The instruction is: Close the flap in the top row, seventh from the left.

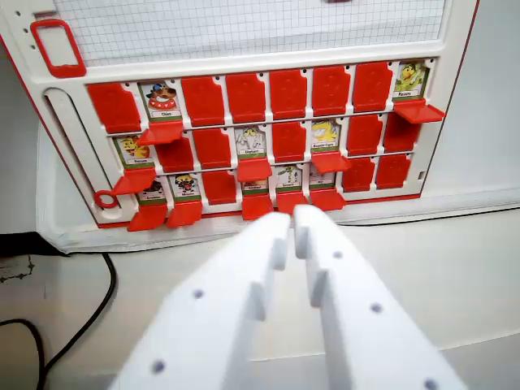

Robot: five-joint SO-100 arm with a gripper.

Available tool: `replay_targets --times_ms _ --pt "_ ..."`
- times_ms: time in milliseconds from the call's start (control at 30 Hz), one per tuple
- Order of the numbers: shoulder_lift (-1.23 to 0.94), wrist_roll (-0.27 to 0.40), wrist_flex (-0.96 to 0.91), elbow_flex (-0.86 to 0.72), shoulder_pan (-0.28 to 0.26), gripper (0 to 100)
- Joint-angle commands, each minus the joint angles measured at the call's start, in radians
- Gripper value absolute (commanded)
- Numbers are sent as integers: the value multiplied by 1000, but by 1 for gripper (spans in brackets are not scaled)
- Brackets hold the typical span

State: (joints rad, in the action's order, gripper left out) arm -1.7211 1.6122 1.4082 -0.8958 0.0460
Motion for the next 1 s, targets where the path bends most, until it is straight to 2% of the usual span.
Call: replay_targets --times_ms 0,133,300,433,567,967 --pt "-140 35 77 54 -23 0" --pt "-215 81 78 -40 -31 0" --pt "-230 51 97 -20 -41 0" --pt "-170 9 176 114 -67 0" --pt "-155 37 166 153 -77 0" --pt "-219 15 141 41 -69 0"
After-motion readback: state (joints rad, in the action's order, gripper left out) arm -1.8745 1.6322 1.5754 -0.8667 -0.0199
